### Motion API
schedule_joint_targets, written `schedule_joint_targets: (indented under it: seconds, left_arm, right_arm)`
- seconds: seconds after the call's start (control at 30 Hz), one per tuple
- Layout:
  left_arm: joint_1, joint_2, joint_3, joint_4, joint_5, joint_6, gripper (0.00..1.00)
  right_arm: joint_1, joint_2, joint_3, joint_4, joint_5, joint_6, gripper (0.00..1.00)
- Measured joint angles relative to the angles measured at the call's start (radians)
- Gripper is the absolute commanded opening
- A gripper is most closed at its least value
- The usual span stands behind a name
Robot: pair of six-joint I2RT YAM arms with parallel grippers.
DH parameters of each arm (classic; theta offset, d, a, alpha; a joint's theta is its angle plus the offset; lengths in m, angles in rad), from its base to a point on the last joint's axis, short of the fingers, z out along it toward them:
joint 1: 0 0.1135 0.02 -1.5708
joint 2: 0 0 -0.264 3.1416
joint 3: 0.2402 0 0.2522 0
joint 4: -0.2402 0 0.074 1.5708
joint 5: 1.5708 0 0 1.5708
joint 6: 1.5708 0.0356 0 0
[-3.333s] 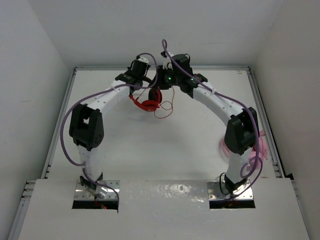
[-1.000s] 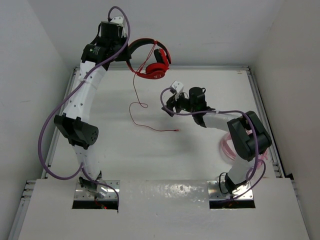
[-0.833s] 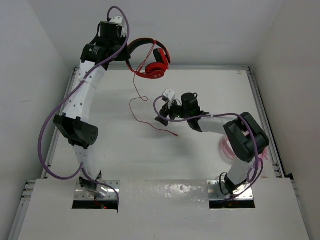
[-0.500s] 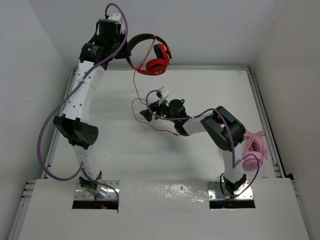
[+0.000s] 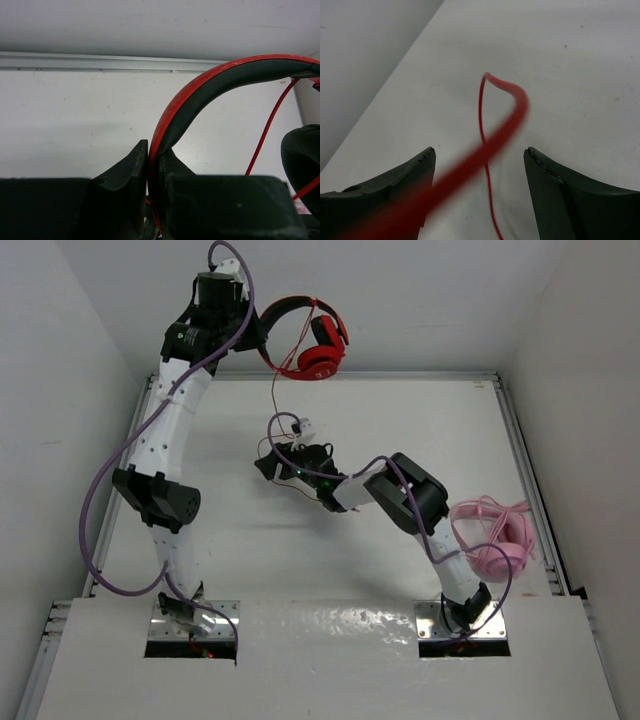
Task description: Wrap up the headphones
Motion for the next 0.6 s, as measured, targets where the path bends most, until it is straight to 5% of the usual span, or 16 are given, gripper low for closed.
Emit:
schedule_joint_targets:
  seconds: [0.3,0.6]
  left_arm:
    - [0.0,0.031,0.057,0.001,-0.003,-0.047,0.0]
    - [0.0,0.024,0.007,0.003,0.007,-0.042,0.0]
  right_arm:
    - [0.007,-0.008,-0.08,-0.016,0.135,-0.006,0.78]
    - [-0.028,-0.384,-0.45,0.137,0.084,-0.204,0.85]
